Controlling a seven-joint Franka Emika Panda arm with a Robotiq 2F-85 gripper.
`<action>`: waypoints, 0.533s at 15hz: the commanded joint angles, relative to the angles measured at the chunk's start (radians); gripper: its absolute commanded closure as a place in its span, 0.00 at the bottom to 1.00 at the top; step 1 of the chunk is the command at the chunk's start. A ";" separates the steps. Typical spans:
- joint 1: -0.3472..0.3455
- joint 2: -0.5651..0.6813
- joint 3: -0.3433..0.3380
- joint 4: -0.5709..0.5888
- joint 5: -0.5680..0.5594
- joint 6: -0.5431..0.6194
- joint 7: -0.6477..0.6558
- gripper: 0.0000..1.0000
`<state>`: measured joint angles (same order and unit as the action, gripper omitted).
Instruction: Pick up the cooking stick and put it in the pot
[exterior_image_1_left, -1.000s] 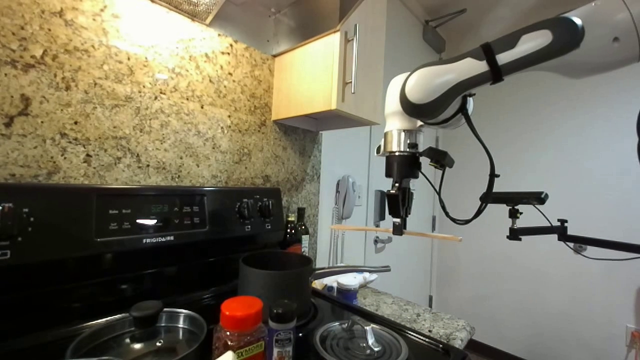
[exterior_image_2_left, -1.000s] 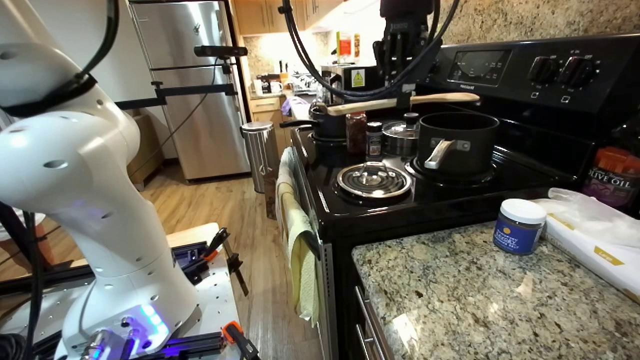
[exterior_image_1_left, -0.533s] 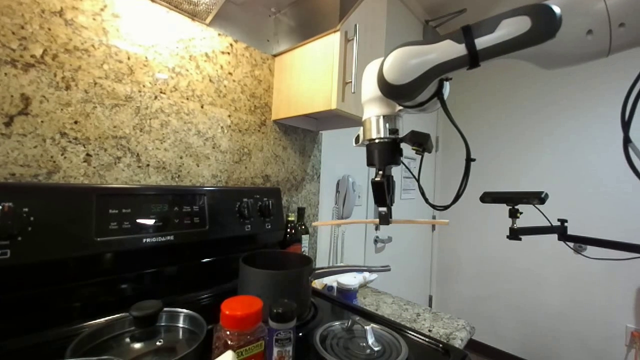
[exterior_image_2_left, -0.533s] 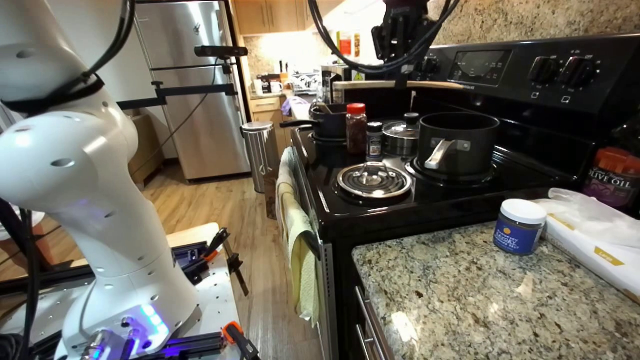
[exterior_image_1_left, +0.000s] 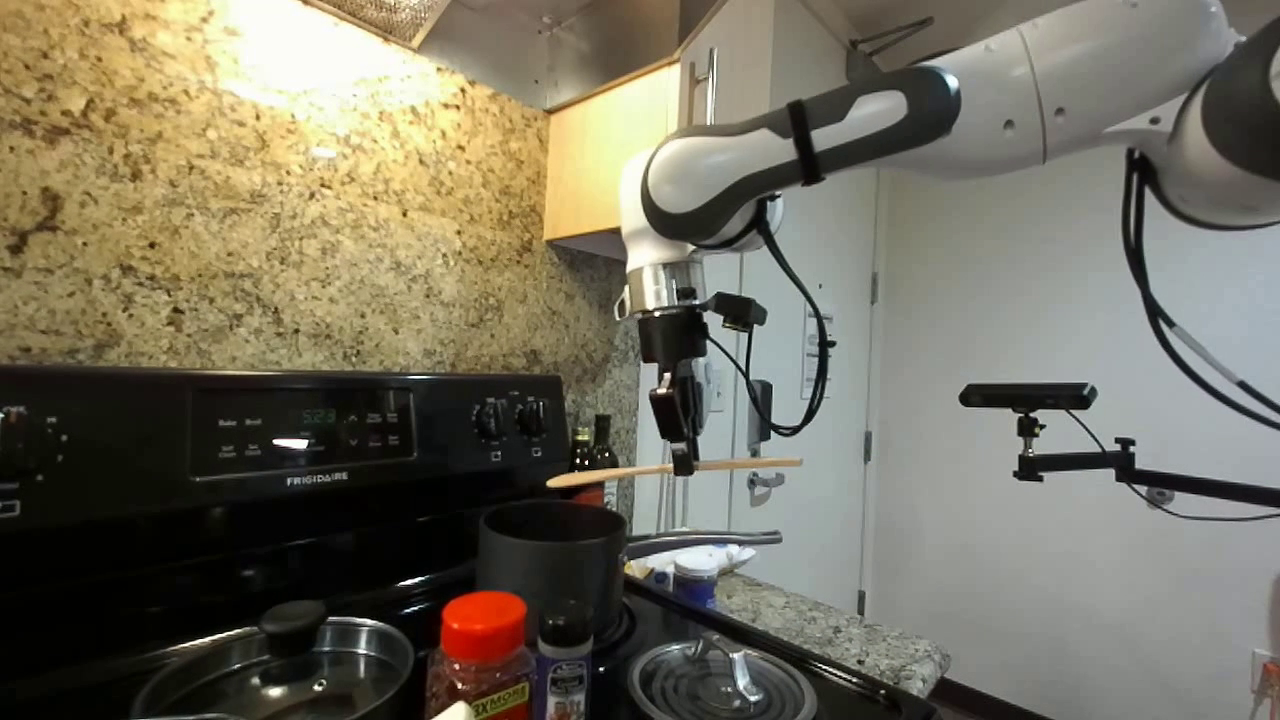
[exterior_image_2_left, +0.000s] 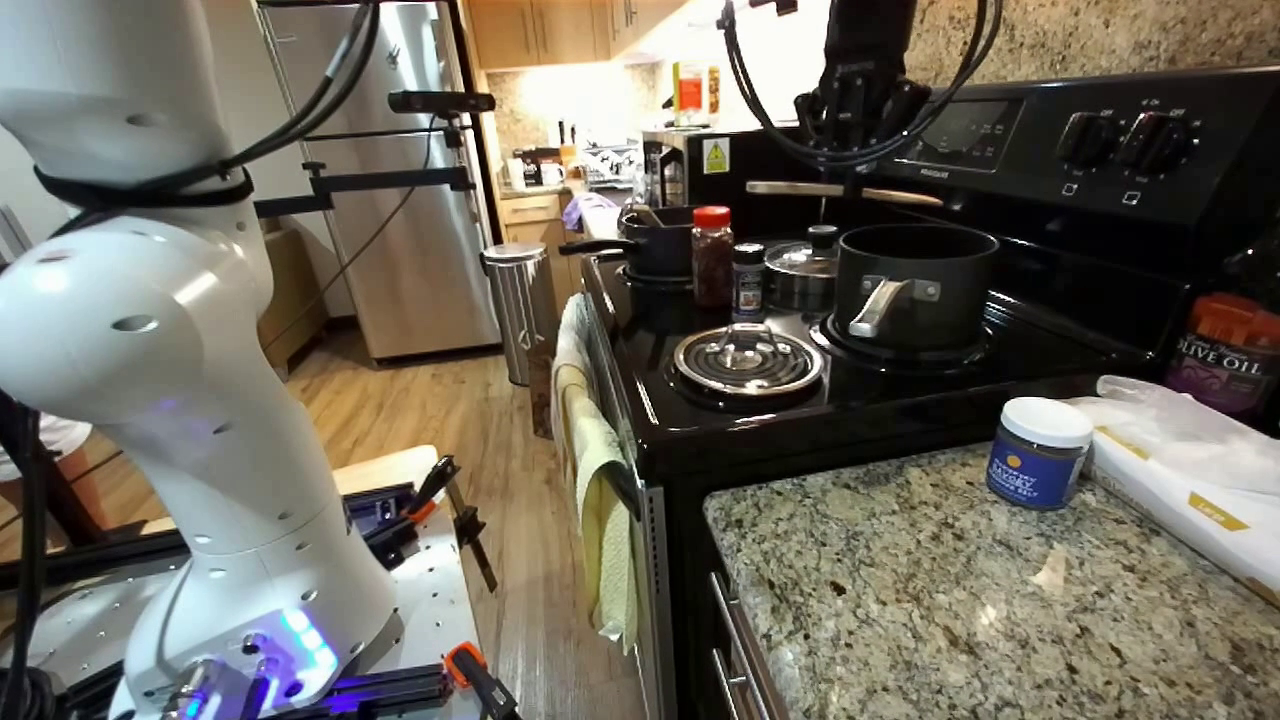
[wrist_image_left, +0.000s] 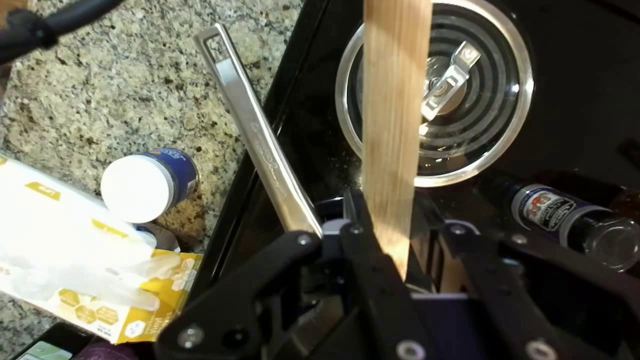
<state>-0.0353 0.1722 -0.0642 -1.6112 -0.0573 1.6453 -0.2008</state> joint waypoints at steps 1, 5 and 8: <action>-0.010 0.014 0.010 0.015 -0.002 -0.003 -0.001 0.75; -0.004 0.047 0.018 0.050 -0.007 0.009 -0.019 0.87; 0.007 0.114 0.037 0.119 -0.020 -0.013 -0.029 0.87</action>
<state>-0.0343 0.2110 -0.0475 -1.5780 -0.0574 1.6518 -0.2050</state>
